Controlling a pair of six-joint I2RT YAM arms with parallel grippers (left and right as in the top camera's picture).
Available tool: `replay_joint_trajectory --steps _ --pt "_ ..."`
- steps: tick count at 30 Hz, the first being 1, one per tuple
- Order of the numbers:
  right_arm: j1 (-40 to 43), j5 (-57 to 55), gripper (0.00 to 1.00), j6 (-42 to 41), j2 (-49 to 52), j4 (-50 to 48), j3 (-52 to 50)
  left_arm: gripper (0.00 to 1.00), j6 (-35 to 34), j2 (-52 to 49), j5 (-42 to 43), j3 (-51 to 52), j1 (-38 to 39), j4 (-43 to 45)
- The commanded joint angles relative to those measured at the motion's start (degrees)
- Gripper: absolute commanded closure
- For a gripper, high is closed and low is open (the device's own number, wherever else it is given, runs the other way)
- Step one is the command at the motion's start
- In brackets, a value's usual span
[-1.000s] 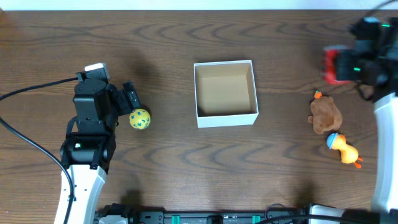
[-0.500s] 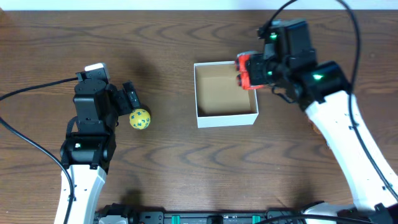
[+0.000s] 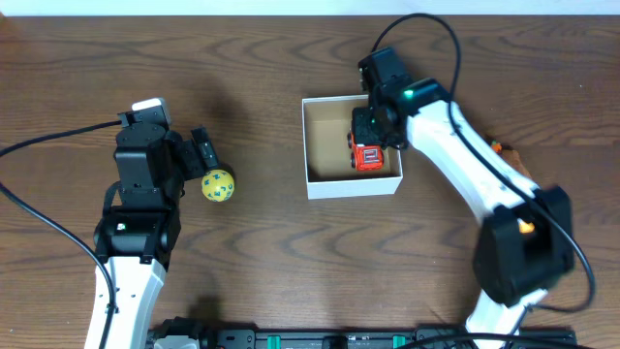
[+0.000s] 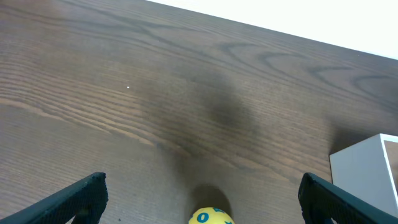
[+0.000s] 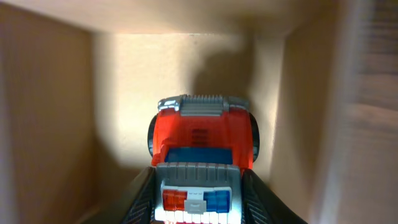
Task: Pack container
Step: 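Carry the red truck into the white box and release it, then move the right gripper to the brown plush bear and grasp it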
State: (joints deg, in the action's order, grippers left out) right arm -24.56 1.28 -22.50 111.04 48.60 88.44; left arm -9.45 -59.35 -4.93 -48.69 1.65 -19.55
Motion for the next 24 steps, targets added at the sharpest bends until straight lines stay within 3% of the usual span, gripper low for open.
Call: replay_joint_trajectory --steps 1,5,7,13,17,20,24 --pt "0.94 -0.83 0.92 -0.57 3.08 -1.18 0.72 0.02 -0.76 0.26 -0.68 -1.29 -0.13 -0.15" --pt "1.27 -0.83 0.65 -0.24 5.09 -1.33 0.72 0.02 -0.76 0.26 -0.68 -1.29 -0.13 -0.15" --pt "1.27 -0.83 0.48 1.38 5.07 -1.75 0.74 0.02 -0.76 0.26 -0.68 -1.29 -0.13 -0.15" --pt "1.62 -0.81 0.22 7.3 2.54 -1.42 3.91 0.02 -0.74 0.24 -0.68 -1.29 -0.13 -0.15" --pt "3.8 -1.73 0.14 11.1 -2.19 3.41 11.32 0.02 -0.74 0.26 -0.68 -1.29 -0.13 -0.15" --pt "7.85 -5.7 0.02 11.41 -6.51 6.03 14.91 0.02 -0.74 0.26 -0.68 -1.29 -0.13 -0.17" --pt "17.75 -5.95 0.01 16.37 -12.04 9.44 15.56 0.02 -0.74 0.24 -0.7 -1.29 -0.13 -0.17"
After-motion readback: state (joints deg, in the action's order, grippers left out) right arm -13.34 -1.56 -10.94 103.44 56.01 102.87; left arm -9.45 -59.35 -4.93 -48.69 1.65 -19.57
